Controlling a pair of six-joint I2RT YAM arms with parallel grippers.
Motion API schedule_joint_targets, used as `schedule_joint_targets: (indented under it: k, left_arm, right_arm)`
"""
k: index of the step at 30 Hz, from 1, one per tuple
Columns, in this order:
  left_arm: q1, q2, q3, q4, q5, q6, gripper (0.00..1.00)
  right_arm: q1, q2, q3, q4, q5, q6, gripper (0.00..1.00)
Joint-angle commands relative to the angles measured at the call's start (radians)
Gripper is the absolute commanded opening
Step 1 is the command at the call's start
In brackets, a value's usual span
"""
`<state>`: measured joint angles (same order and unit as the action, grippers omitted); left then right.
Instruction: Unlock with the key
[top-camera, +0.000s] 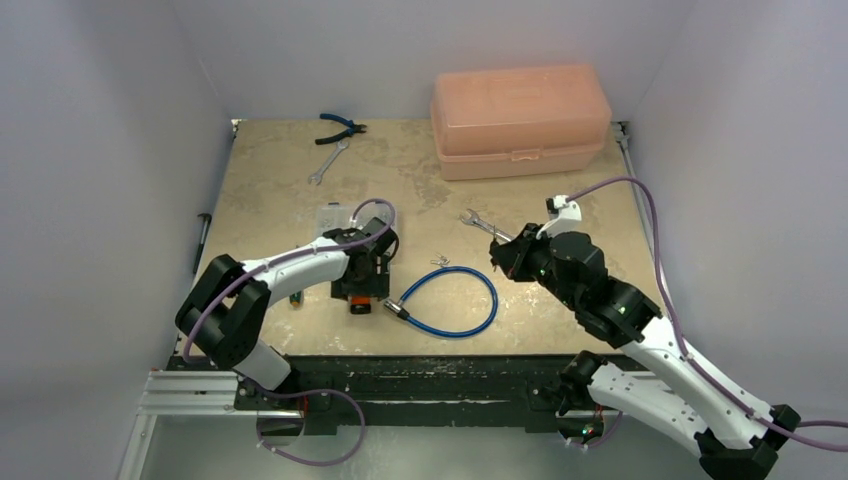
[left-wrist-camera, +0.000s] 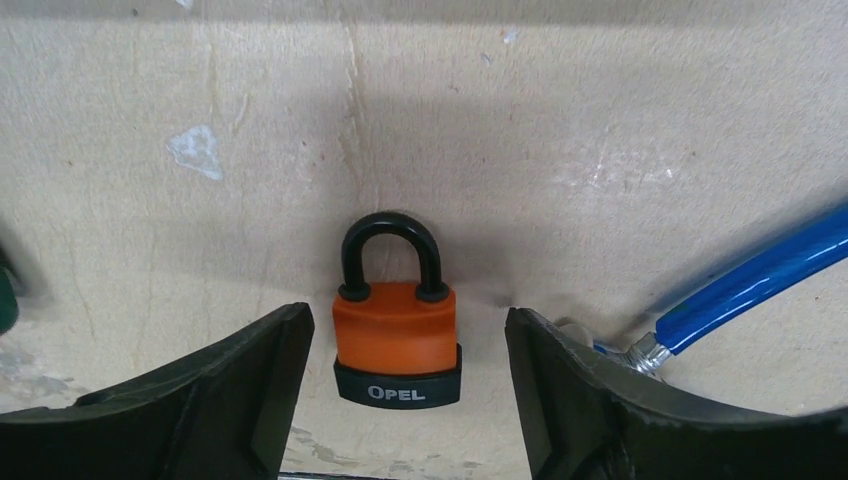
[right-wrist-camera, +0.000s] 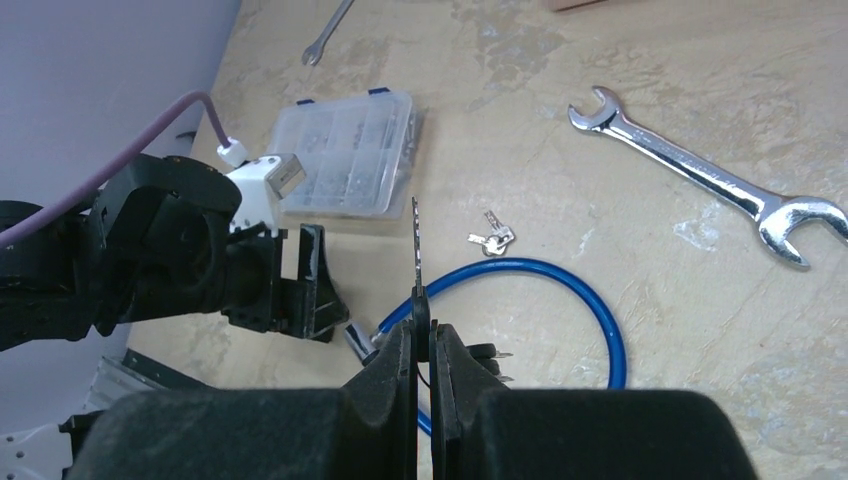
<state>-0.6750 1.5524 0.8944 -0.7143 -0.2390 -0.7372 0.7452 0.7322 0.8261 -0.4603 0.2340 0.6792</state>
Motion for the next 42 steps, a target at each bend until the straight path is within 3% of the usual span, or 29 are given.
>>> schedule_joint_targets:
  k: [1, 6, 11, 18, 20, 26, 42]
  left_arm:
    - [0.036, 0.02, 0.044, -0.025, 0.059, 0.075, 0.73]
    - [0.047, 0.062, 0.035, 0.006, 0.12, 0.082, 0.65]
    - [0.048, 0.064, 0.02, -0.001, 0.122, 0.066, 0.62]
    - [0.051, 0.075, -0.009, 0.034, 0.109, 0.048, 0.51]
    - [0.051, 0.075, -0.014, 0.043, 0.098, 0.045, 0.42]
    - [0.05, 0.05, -0.013, 0.067, 0.084, 0.034, 0.0]
    - [0.052, -0.115, 0.162, 0.037, 0.013, 0.01, 0.0]
  right_arm:
    - [-0.004, -0.028, -0.006, 0.001, 0.046, -0.023, 0.0]
    - [-0.003, -0.035, -0.013, -0.002, 0.049, -0.017, 0.0]
    - [-0.003, -0.046, -0.016, -0.015, 0.059, -0.019, 0.0]
    - [-0.003, -0.044, -0.026, -0.006, 0.053, -0.016, 0.0]
    - [-0.003, -0.042, -0.025, -0.007, 0.053, -0.017, 0.0]
    - [-0.003, -0.032, -0.009, -0.02, 0.06, -0.025, 0.0]
    - [-0.003, 0.018, 0.024, -0.001, 0.043, -0.003, 0.0]
